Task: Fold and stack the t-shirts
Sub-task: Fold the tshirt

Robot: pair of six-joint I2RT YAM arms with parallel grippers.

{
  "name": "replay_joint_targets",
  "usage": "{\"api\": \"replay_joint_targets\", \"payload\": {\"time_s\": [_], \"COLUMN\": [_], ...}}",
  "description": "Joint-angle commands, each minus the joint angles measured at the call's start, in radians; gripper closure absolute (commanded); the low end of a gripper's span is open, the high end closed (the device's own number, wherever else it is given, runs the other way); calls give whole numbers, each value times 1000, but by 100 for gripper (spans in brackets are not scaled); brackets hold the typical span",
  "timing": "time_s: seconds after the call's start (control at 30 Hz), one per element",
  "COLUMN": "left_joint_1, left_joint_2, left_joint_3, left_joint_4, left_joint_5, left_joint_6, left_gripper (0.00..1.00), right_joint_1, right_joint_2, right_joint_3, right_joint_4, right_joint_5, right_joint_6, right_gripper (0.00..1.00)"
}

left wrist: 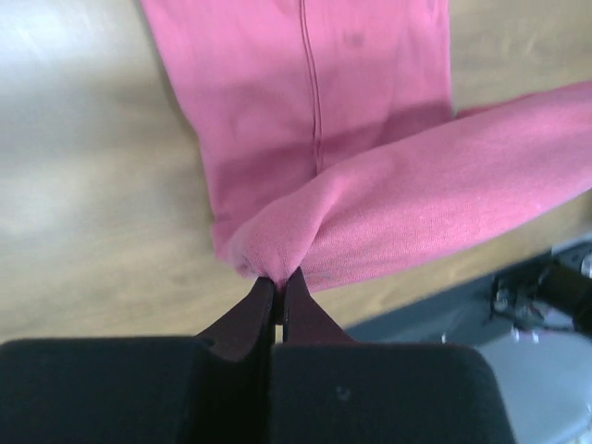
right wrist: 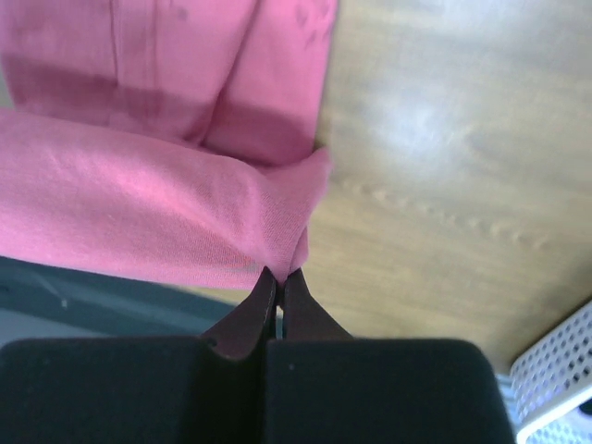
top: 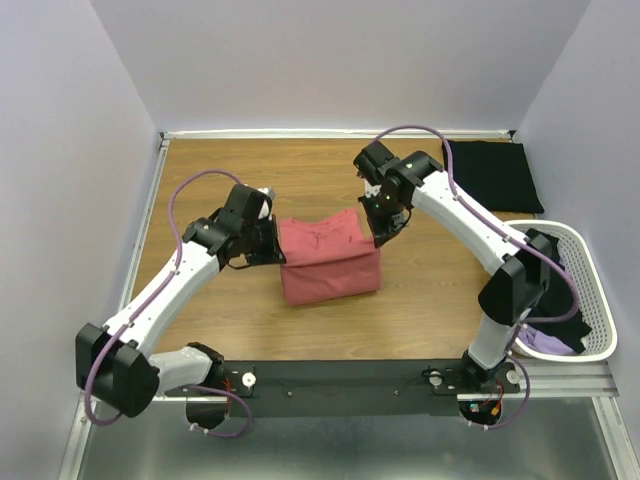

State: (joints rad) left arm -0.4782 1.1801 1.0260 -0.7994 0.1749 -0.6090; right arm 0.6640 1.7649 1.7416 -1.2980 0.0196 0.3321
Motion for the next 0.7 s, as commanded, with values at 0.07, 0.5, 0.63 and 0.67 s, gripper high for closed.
{"api": "replay_joint_targets", "payload": {"time_s": [0.07, 0.5, 0.63, 0.67], "left_joint_1": [128, 225, 225, 225], "left_joint_2": [136, 516, 575, 582], "left_joint_3": [59, 160, 183, 181], "left_joint_4": [127, 422, 465, 471], "left_joint_5": [12, 66, 87, 80], "left_joint_6": [156, 232, 236, 235], "left_gripper": [100, 100, 100, 100], "right_joint_1": [-124, -254, -270, -273], "right_joint_2": [105, 404, 415, 415], "right_joint_3": [95, 141, 101, 93], "right_joint_4": [57, 308, 362, 371], "right_joint_5": [-1, -44, -46, -47], "right_joint_6": [-114, -143, -142, -145], "right_gripper": [99, 99, 99, 100]}}
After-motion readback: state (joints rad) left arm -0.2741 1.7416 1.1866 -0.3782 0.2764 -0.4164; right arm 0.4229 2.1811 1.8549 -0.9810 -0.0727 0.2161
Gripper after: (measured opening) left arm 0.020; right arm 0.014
